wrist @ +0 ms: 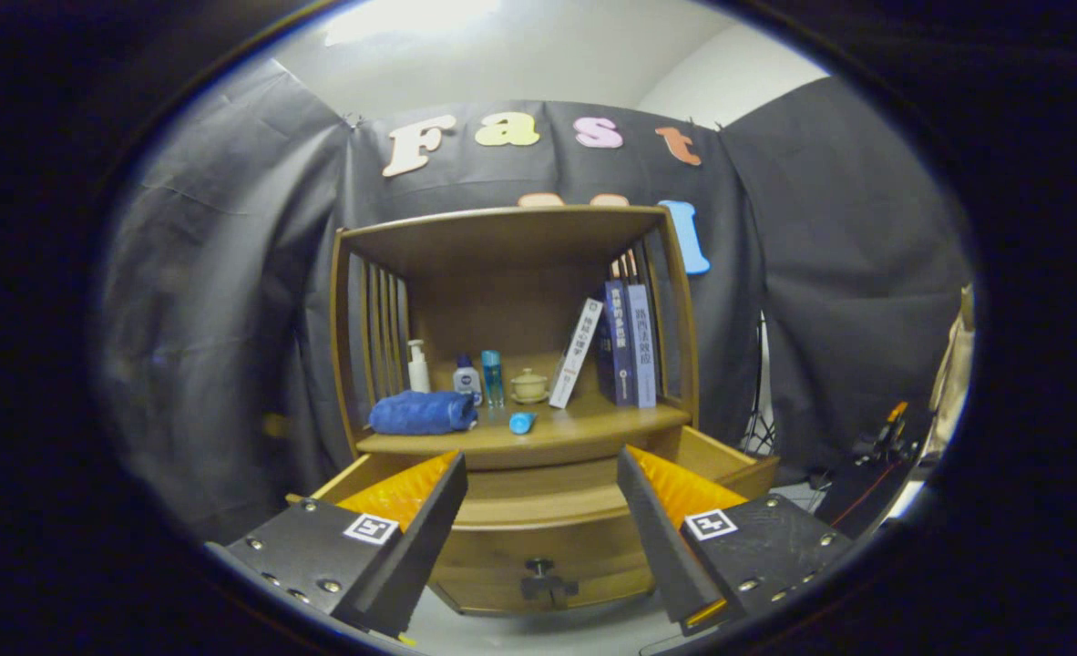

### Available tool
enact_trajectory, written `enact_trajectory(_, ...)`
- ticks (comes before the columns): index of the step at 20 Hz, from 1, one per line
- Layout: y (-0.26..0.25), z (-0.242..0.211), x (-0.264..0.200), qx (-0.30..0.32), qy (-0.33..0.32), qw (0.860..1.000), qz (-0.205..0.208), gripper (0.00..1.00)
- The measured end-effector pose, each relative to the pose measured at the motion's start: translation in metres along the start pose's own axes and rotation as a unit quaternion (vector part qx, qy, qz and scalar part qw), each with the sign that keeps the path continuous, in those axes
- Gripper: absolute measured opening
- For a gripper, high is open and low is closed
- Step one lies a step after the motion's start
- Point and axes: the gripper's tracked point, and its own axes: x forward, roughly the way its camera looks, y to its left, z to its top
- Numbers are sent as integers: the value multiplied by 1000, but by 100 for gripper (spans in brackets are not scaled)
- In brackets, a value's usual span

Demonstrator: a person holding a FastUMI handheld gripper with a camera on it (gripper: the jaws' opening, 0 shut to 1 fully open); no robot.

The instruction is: Pull open the drawer, take out the items inside it, and place them on the countertop above the cabinet.

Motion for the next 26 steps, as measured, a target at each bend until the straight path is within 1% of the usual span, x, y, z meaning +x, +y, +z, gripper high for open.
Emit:
enact_trajectory(5,4,-63,2,-25,49,998,29,99)
enact_trajectory(9,1,-103,4,-39,84,995,33,99)
enact_trajectory(11,7,-121,4,-33,102,993,42,99)
enact_trajectory(17,6,-143,16,-52,114,991,37,99)
enact_trajectory(22,-2,-151,49,-57,102,993,16,99)
enact_trajectory(23,1,-156,48,-53,110,992,26,99)
enact_trajectory(24,2,-151,55,-46,85,995,26,99)
enact_trajectory(25,2,-153,58,-54,88,994,26,99)
enact_trajectory(26,2,-150,58,-49,73,996,27,99)
